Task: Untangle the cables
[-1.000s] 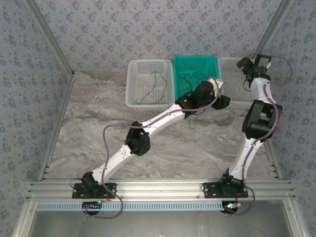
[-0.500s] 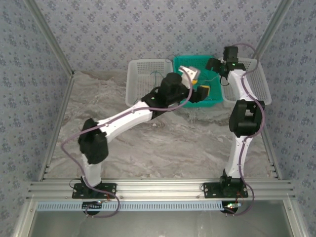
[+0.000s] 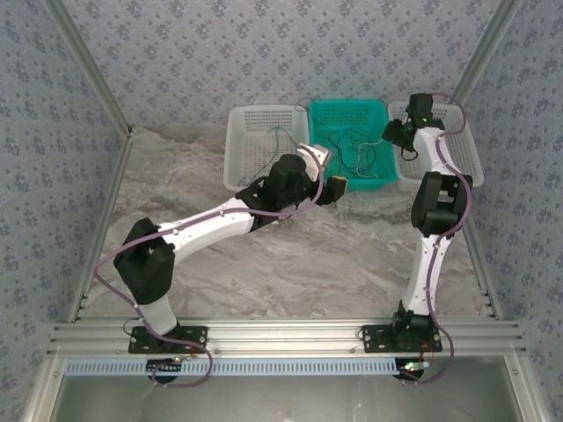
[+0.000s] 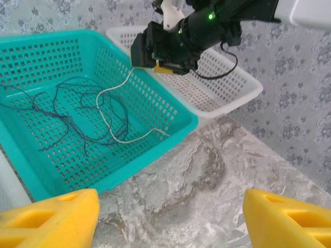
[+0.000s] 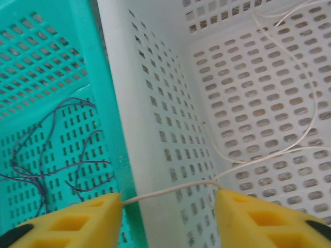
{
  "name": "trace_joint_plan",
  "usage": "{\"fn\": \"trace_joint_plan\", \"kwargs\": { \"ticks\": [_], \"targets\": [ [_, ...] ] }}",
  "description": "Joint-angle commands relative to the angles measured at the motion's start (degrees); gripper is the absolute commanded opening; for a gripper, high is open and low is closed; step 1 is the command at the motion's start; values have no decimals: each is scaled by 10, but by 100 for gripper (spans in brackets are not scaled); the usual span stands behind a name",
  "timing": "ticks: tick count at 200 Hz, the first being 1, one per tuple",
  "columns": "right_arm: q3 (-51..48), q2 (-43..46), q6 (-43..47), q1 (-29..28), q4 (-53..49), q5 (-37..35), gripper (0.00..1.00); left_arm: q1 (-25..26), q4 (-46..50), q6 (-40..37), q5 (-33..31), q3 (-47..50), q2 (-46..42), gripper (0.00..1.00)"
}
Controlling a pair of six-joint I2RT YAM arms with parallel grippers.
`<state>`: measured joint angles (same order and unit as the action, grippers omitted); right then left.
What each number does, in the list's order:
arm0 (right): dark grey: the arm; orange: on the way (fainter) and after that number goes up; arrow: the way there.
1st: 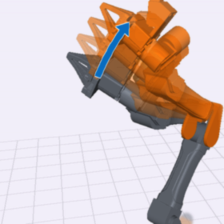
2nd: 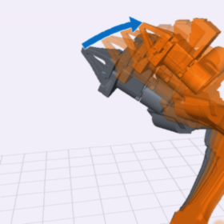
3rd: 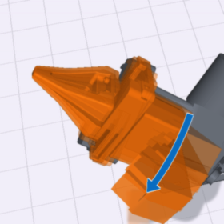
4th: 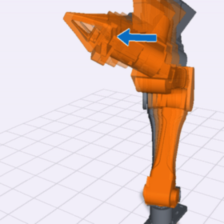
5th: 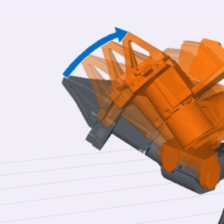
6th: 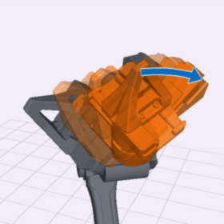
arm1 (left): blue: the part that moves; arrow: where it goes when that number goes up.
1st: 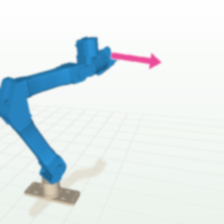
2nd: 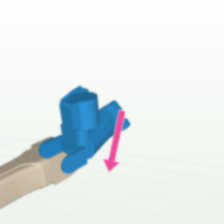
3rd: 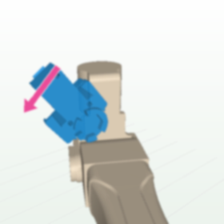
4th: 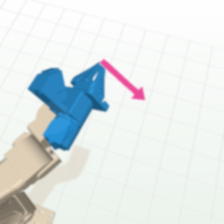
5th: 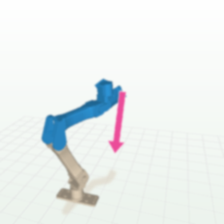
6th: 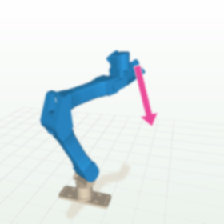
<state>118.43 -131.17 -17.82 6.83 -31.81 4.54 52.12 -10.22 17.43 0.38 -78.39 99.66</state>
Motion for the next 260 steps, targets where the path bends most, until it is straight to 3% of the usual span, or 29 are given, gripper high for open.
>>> {"fn": "trace_joint_plan", "kwargs": {
  "ticks": [1, 71, 117, 155, 159, 168, 172, 194, 220, 235, 260],
  "targets": [
    [16, -7, -4, 4, 1, 16, 44, 1, -25, 12, 8, -15, -1, 74],
    [27, 0, -5, 1, 6, 46, 0, 1, -34, 23, 9, -2, -2, 74],
    [7, 39, 6, 1, 38, 60, 0, 0, -32, 20, 2, 16, -19, 74],
    [-60, 99, -45, 17, 117, 36, 0, 1, -32, 20, -7, 44, -49, 74],
    [-61, 99, -48, 18, 118, 33, 7, 0, -32, 19, -7, 47, -52, 74],
    [-57, 95, -53, 21, 113, 28, 39, 1, -29, 17, -5, 56, -63, 74],
    [-53, 91, -55, 23, 107, 26, 45, 0, -29, 16, -4, 61, -68, 74],
    [-34, 58, -80, 43, 89, 70, 51, 0, -29, 9, 2, 91, -97, 75],
    [-34, 22, -135, 66, 115, 152, 73, 0, -23, 6, -7, 117, -125, 75],
    [-24, 2, -141, 68, 122, 191, 78, -1, -20, 5, -9, 123, -129, 75],
    [-38, -15, -173, 68, 167, 247, 78, -1, -24, 14, -5, 123, -117, 75]
  ]
}}
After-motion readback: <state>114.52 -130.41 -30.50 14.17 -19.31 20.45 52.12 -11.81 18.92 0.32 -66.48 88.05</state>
